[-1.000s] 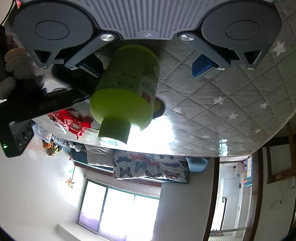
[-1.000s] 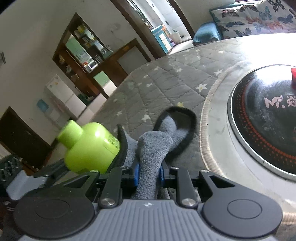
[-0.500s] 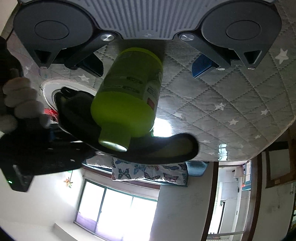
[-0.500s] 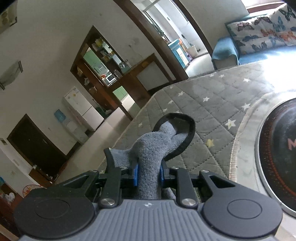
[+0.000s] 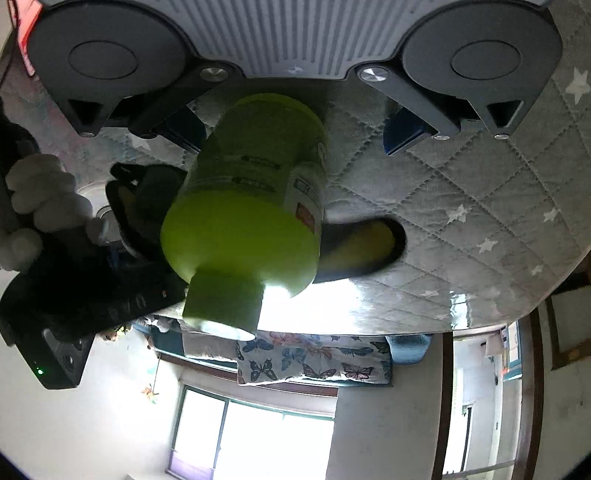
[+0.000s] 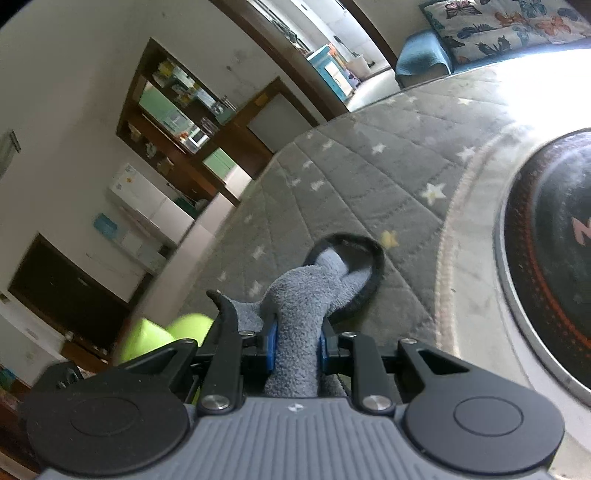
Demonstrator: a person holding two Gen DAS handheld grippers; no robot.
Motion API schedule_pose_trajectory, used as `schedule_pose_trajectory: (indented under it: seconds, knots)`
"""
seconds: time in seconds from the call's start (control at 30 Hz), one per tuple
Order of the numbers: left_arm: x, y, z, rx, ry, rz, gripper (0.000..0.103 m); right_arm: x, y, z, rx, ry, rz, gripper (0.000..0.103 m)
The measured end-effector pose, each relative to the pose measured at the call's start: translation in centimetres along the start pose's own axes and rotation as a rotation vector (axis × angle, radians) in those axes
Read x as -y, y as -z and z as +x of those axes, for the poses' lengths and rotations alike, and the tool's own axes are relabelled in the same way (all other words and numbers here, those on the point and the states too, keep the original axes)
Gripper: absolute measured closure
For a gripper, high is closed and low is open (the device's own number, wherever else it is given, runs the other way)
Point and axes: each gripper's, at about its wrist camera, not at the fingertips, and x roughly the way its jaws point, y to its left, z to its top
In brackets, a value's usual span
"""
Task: Clean container
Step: 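Sweep the cloth around the bottle shoulder and cap with the right tool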
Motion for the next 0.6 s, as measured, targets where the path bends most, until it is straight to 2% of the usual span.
schedule_pose_trajectory:
  seconds: [0.17, 0.33, 0.47, 0.6]
  knots:
    - [0.2, -0.2, 0.8, -0.018, 0.007, 0.072, 0.000, -0.4, 1.5, -0.3, -0.031, 0.065, -0.066, 0.083]
    - [0.7, -0.2, 1.7, -0.038, 0.006, 0.164, 0.000, -0.9, 1.6, -2.4, 0.008, 0.039, -0.058, 0.083]
    - [0.8, 0.1, 1.9, -0.037, 0.013, 0.179, 0.000, -1.9, 0.4, -4.1, 0.051, 0.011, -0.080, 0.083]
    - [0.9, 0.5, 1.8, -0.035, 0.008, 0.184, 0.000, -2.9, -1.0, -4.0, 0.061, -0.012, -0.093, 0.083]
